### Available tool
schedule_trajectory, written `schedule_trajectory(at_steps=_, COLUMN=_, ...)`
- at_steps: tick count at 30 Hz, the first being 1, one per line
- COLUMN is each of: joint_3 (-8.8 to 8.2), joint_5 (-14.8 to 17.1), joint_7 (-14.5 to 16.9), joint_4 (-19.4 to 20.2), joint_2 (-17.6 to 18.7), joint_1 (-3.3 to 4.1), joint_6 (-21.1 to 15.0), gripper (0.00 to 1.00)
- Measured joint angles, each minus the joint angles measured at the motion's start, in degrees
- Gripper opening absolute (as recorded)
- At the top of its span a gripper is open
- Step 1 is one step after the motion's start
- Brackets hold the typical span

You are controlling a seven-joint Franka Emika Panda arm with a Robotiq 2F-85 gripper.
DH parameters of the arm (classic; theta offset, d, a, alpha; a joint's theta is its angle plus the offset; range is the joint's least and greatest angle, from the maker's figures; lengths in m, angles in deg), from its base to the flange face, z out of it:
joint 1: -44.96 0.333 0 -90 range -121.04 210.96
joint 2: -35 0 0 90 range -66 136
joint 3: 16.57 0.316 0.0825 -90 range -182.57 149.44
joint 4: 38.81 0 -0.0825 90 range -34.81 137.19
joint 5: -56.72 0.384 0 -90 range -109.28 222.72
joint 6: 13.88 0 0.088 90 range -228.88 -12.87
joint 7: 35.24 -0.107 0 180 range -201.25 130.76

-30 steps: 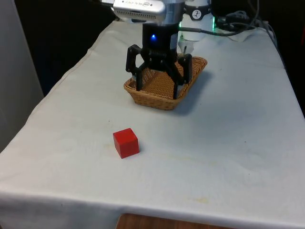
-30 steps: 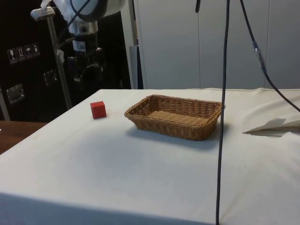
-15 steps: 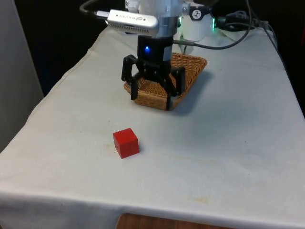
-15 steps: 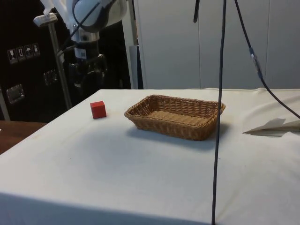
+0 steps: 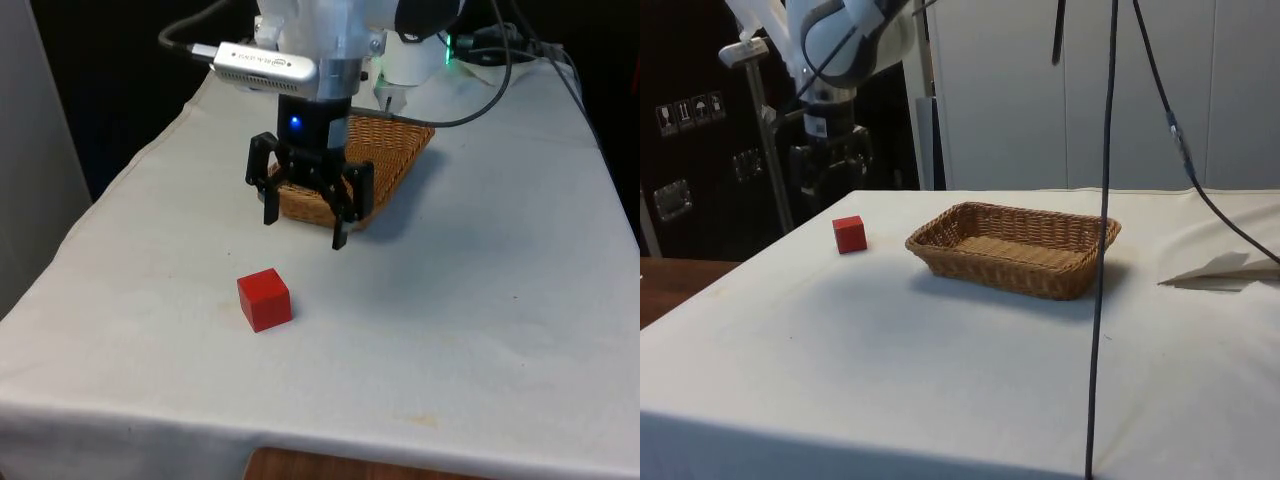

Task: Pick up the cube and place it into the basket.

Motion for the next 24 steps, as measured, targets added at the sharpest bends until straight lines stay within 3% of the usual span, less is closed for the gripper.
schedule_trajectory(at_steps=24, joint_3=-2.46, joint_5=0.00, joint_7=-4.35, joint_4=-0.11, joint_2=2.41, joint_1=0.00, joint_6=-3.72, gripper=1.00)
